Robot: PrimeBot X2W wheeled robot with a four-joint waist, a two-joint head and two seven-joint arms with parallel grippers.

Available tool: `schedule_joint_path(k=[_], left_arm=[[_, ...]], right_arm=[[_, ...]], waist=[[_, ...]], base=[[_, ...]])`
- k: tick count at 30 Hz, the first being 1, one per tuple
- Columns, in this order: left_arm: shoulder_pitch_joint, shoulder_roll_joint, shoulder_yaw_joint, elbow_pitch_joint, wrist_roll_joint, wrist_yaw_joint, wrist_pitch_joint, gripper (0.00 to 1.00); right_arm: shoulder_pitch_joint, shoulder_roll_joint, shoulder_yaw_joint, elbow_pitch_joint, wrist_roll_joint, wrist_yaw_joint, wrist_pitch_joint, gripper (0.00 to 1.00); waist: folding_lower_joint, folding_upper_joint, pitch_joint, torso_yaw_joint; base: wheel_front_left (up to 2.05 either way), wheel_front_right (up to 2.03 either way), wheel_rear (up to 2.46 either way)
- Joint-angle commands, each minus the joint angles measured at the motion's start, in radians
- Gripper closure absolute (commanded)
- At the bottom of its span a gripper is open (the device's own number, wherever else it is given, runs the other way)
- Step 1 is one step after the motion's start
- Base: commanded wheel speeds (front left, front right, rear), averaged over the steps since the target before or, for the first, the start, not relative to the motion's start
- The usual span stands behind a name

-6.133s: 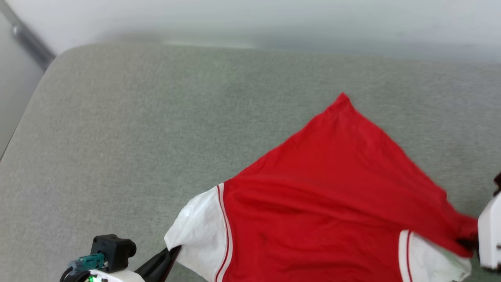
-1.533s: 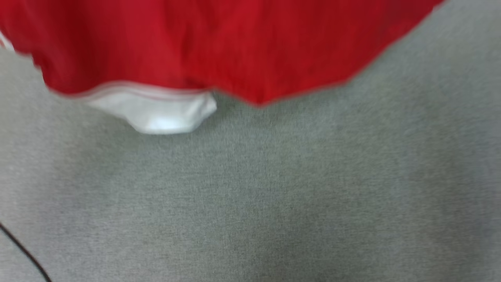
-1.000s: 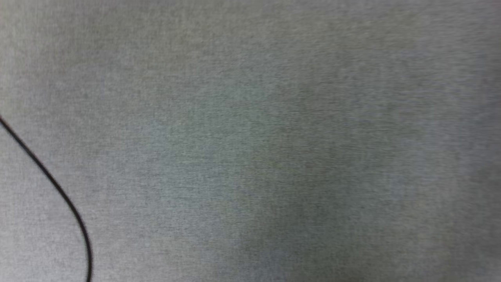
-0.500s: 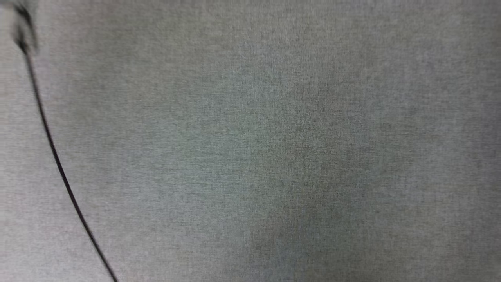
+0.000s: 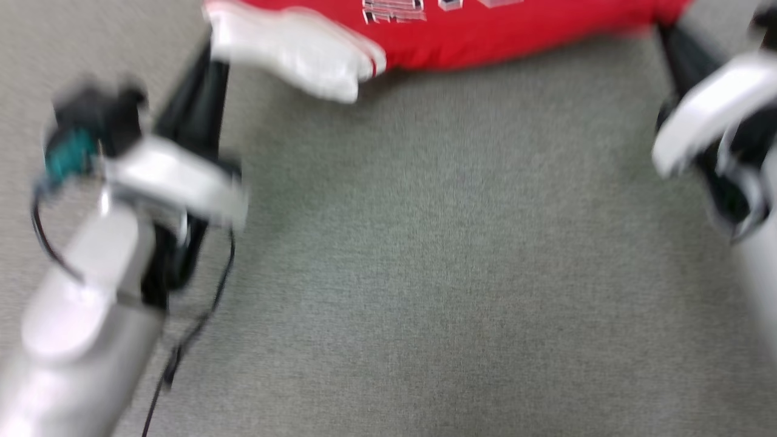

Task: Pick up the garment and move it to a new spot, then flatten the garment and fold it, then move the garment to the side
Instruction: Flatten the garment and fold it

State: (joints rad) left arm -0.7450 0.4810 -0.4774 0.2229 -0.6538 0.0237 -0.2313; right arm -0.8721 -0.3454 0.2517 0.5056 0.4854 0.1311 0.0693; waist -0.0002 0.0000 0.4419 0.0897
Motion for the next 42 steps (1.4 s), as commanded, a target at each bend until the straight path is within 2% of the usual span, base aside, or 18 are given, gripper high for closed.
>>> schedule_joint_path(k=[1,6,14,20,24,29,37,42], left_arm=[[0.057,0.013,0.001,-0.020,-0.012,0.013,0.002,1.00],[0.297,0.057,-0.031,-0.107,-0.063,0.039,0.057,1.00],[0.564,0.146,-0.032,-0.242,-0.135,0.089,0.116,1.00],[0.720,0.200,-0.071,-0.344,-0.172,0.101,0.174,1.00],[0.817,0.226,-0.104,-0.413,-0.233,0.081,0.228,1.00],[0.908,0.256,-0.117,-0.454,-0.275,0.088,0.251,1.00],[1.008,0.302,-0.096,-0.505,-0.326,0.095,0.233,1.00],[0.998,0.300,-0.078,-0.514,-0.318,0.093,0.202,1.00]], right_arm=[[0.054,-0.006,0.004,-0.012,0.017,-0.001,-0.001,1.00],[0.254,-0.023,0.018,-0.039,0.094,-0.001,0.053,1.00],[0.459,-0.072,0.026,-0.103,0.176,-0.001,0.120,1.00],[0.623,-0.091,-0.027,-0.145,0.251,-0.001,0.174,1.00],[0.738,-0.105,-0.061,-0.202,0.282,-0.001,0.211,1.00],[0.880,-0.112,-0.096,-0.285,0.300,-0.001,0.280,1.00],[1.038,-0.060,-0.179,-0.426,0.303,-0.001,0.381,1.00],[1.071,-0.015,-0.233,-0.492,0.283,-0.001,0.414,1.00]], waist=[[0.0002,0.0000,-0.072,0.005],[0.0002,0.0000,-0.169,0.017],[0.0002,0.0000,-0.271,0.035],[0.0002,0.0000,-0.359,0.054],[0.0002,0.0000,-0.395,0.061],[0.0002,0.0000,-0.418,0.053],[0.0002,0.0000,-0.408,0.026],[0.0002,0.0000,-0.394,0.014]], base=[[0.00,0.00,0.00],[0.00,0.00,0.00],[0.00,0.00,0.00],[0.00,0.00,0.00],[0.00,0.00,0.00],[0.00,0.00,0.00],[0.00,0.00,0.00],[0.00,0.00,0.00]])
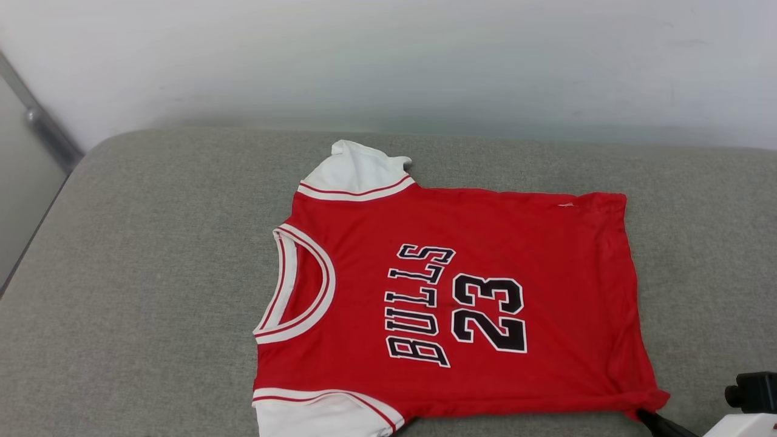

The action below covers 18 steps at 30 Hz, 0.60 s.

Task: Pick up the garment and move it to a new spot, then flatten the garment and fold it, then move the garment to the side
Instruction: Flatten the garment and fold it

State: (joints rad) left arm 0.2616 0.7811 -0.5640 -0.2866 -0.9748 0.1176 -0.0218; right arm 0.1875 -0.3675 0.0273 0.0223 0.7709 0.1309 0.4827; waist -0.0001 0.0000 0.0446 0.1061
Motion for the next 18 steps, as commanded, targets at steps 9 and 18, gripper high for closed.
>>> schedule_joint_path(k=[9,18], left_arm=[[-0.085,0.015,0.076,-0.029,0.029,-0.015,-0.070,1.00],[-0.245,0.001,0.091,-0.003,0.057,-0.032,-0.033,1.00]], right_arm=[[-0.025,0.070,-0.066,-0.110,-0.031,0.000,0.059,1.00],[-0.147,0.100,-0.085,-0.129,-0.126,0.000,0.150,1.00]], waist=[[0.0001,0.0000,0.048,-0.019],[0.0001,0.0000,0.150,-0.031]], base=[[0.00,0.00,0.00],[0.00,0.00,0.00]])
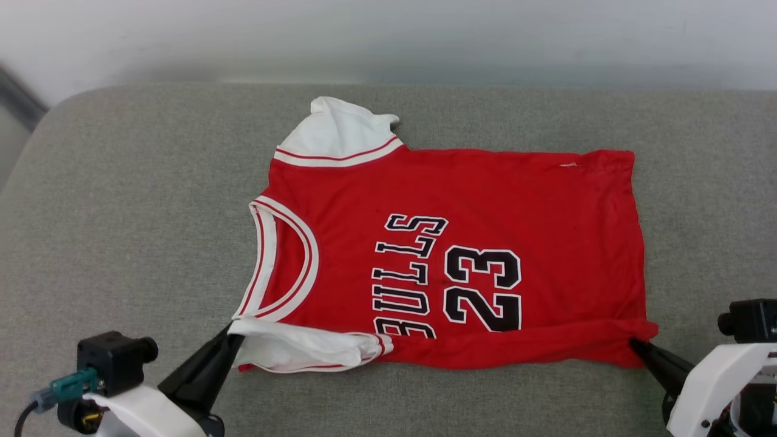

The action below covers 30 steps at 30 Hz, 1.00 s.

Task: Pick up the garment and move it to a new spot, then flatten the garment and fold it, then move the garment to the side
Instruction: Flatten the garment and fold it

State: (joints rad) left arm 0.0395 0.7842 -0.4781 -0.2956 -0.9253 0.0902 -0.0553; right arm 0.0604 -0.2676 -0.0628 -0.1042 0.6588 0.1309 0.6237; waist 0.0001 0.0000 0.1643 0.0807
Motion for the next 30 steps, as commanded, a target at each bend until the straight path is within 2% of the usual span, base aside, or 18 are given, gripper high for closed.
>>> schedule_joint_path(k=[1,11,20,21,22,23,24,30], left_arm=[[-0.042,-0.005,0.008,0.016,0.007,-0.009,0.004,1.00],[-0.252,-0.046,0.002,0.152,0.039,-0.057,0.034,1.00],[-0.369,-0.102,-0.038,0.312,0.064,-0.076,0.066,1.00],[-0.382,-0.107,-0.043,0.330,0.073,-0.076,0.066,0.57],[-0.391,-0.118,-0.043,0.351,0.072,-0.070,0.063,0.00],[-0.397,-0.127,-0.045,0.371,0.077,-0.065,0.058,0.00],[-0.403,-0.132,-0.049,0.391,0.087,-0.064,0.052,0.00],[-0.403,-0.191,-0.050,0.462,0.086,-0.044,0.002,0.00]], right_arm=[[-0.036,0.001,0.007,-0.004,-0.027,0.000,0.018,1.00],[-0.177,0.031,-0.012,0.009,-0.115,0.000,0.097,1.00],[-0.238,0.047,0.006,0.060,-0.165,0.000,0.111,1.00],[-0.242,0.049,0.009,0.068,-0.171,0.000,0.107,1.00],[-0.248,0.050,0.010,0.075,-0.178,0.000,0.102,1.00],[-0.252,0.049,0.011,0.081,-0.190,0.000,0.094,0.33],[-0.254,0.045,0.018,0.086,-0.197,0.000,0.085,0.00],[-0.254,0.029,0.055,0.095,-0.241,0.000,0.051,0.00]], waist=[[-0.0001,0.0000,0.043,-0.006],[-0.0001,0.0000,0.154,-0.007],[-0.0001,0.0000,0.179,-0.013],[-0.0001,0.0000,0.180,-0.013],[-0.0001,0.0000,0.179,-0.013],[-0.0001,0.0000,0.178,-0.014],[-0.0001,0.0000,0.175,-0.014],[-0.0001,0.0000,0.127,-0.012]], base=[[0.00,0.00,0.00],[0.00,0.00,0.00],[0.00,0.00,0.00],[0.00,0.00,0.00],[0.00,0.00,0.00],[0.00,0.00,0.00],[0.00,0.00,0.00],[0.00,0.00,0.00]])
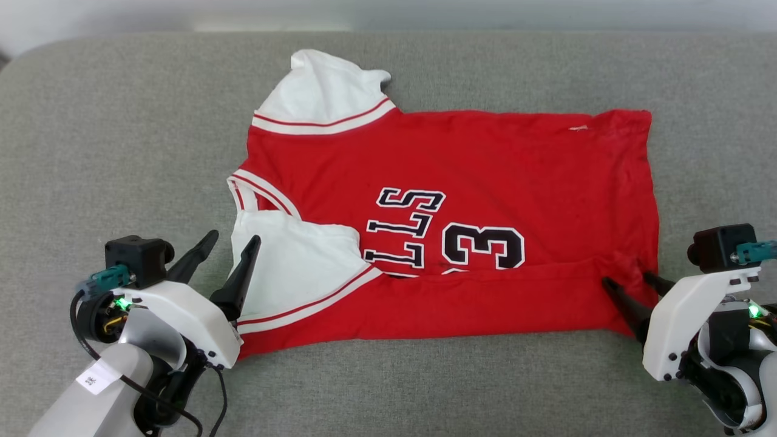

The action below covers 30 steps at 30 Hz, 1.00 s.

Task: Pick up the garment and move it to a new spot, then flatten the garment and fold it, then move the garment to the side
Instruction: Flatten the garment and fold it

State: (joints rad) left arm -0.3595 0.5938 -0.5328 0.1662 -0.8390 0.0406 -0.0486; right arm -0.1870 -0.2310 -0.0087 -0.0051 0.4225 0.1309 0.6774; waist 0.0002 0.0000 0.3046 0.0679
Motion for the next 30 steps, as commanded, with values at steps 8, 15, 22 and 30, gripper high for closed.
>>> schedule_joint_path(k=[8,15,22,30], left_arm=[[0.060,-0.051,0.019,0.006,-0.006,0.089,-0.059,0.00],[0.151,-0.011,0.010,-0.099,0.052,0.242,-0.027,0.00],[0.229,0.055,-0.038,-0.229,0.087,0.335,0.096,0.00],[0.242,0.088,-0.078,-0.265,0.051,0.346,0.238,0.00]], right_arm=[[0.037,-0.044,0.057,-0.045,-0.069,0.000,0.008,0.00],[0.103,-0.002,0.014,-0.103,-0.126,0.000,0.039,0.00],[0.166,0.066,-0.035,-0.192,-0.157,0.000,0.093,0.00],[0.180,0.102,-0.055,-0.260,-0.170,0.000,0.117,0.00]], waist=[[-0.0002,0.0000,-0.106,0.001],[-0.0002,0.0000,-0.162,-0.002],[-0.0002,0.0000,-0.153,-0.006],[-0.0002,0.0000,-0.106,-0.021]], base=[[0.00,0.00,0.00],[0.00,0.00,0.00],[0.00,0.00,0.00],[0.00,0.00,0.00]])
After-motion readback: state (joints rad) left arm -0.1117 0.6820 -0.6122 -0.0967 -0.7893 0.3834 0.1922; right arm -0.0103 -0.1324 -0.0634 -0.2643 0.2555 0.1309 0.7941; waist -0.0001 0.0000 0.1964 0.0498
